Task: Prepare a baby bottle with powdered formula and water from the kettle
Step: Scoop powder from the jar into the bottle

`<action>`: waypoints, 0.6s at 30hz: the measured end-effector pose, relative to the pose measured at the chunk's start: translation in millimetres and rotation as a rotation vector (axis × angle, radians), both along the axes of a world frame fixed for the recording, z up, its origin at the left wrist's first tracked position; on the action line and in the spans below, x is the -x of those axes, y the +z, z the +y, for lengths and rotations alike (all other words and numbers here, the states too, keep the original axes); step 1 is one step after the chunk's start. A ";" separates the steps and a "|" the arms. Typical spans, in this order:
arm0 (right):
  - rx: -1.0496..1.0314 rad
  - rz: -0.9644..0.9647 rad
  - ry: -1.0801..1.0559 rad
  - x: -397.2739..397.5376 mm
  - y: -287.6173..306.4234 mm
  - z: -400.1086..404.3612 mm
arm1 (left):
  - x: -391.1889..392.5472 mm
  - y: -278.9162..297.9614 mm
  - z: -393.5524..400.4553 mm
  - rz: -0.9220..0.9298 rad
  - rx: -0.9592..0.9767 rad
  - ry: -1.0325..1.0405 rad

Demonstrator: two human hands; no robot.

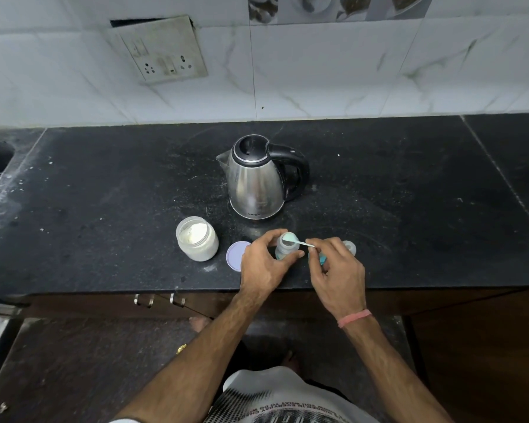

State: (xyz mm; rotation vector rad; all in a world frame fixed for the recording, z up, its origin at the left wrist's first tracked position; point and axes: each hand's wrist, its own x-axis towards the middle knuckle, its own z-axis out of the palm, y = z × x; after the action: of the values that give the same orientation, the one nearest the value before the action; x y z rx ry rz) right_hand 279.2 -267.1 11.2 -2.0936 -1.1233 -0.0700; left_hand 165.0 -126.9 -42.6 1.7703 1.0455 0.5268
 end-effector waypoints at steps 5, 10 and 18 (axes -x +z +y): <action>-0.020 0.167 -0.041 3.9 5.2 3.0 | -0.3 -0.3 0.2 0.005 -0.011 0.008; -0.098 0.615 -0.153 1.7 9.1 9.8 | -0.3 0.7 -1.1 -0.008 -0.005 0.014; -0.204 1.047 -0.221 -3.2 14.3 18.3 | 2.0 8.1 -6.0 -0.066 0.022 0.000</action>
State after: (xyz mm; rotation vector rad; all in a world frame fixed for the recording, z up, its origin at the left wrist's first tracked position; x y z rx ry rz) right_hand 282.4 -248.8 25.6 -1.6656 -0.2320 0.6952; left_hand 163.0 -132.9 -34.5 1.7220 1.0018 0.5682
